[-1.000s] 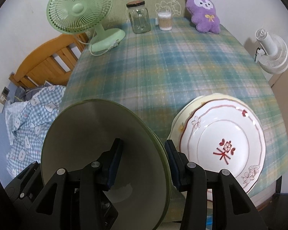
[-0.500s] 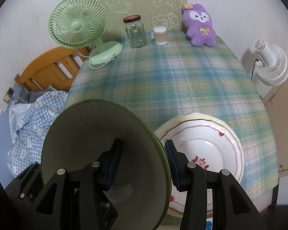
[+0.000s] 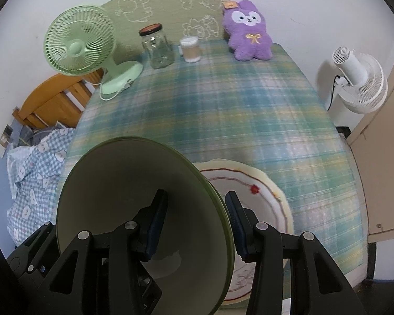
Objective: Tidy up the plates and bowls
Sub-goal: 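Move the grey bowl over the plate stack with both grippers, then lower the grey bowl onto the plate stack and open both grippers, then withdraw both open grippers away from the stacked bowls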
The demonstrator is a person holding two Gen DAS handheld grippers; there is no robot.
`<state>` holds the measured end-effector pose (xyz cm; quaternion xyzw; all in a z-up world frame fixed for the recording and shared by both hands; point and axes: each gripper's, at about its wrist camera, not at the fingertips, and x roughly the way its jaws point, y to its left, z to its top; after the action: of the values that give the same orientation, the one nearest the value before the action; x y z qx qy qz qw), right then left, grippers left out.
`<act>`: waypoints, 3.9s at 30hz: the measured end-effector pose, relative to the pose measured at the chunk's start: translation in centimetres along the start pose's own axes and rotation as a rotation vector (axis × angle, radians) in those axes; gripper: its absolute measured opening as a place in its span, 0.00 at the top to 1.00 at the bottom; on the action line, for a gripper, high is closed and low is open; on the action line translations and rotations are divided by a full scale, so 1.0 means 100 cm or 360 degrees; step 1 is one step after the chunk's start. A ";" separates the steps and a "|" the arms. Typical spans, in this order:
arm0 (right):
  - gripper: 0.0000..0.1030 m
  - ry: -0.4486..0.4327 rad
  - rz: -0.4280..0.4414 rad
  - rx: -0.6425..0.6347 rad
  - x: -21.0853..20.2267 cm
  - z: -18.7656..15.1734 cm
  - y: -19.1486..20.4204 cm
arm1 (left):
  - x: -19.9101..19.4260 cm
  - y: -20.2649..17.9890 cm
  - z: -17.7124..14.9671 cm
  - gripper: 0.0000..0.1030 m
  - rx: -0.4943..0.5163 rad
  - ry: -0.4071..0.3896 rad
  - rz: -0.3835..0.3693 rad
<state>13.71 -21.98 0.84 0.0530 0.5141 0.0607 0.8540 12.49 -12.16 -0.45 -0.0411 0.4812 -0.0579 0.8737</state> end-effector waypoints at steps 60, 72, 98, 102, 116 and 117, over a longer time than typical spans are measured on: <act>0.36 -0.0018 0.0005 -0.0246 -0.003 0.007 -0.049 | 0.003 -0.052 -0.001 0.23 -0.0042 -0.0026 0.0207; 0.36 -0.0264 -0.0071 -0.0224 -0.048 0.008 -0.025 | -0.040 -0.032 0.006 0.16 0.0023 -0.0270 0.0218; 0.27 -0.0540 -0.0237 0.0025 -0.088 -0.062 0.083 | -0.104 0.116 -0.032 0.03 0.0129 -0.0479 0.0199; 0.24 -0.0626 -0.0234 -0.0006 -0.086 -0.078 0.089 | -0.106 0.125 -0.047 0.02 0.0130 -0.0561 0.0216; 0.23 -0.0742 -0.0241 -0.0032 -0.069 -0.135 0.090 | -0.100 0.135 -0.095 0.01 0.0088 -0.0690 0.0212; 0.23 -0.0745 -0.0245 -0.0026 -0.069 -0.137 0.090 | -0.100 0.135 -0.096 0.01 0.0091 -0.0694 0.0212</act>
<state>-2.06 -13.83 1.84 0.0193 0.3041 -0.0143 0.9524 -0.05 2.47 1.07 0.0040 0.2806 -0.0034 0.9598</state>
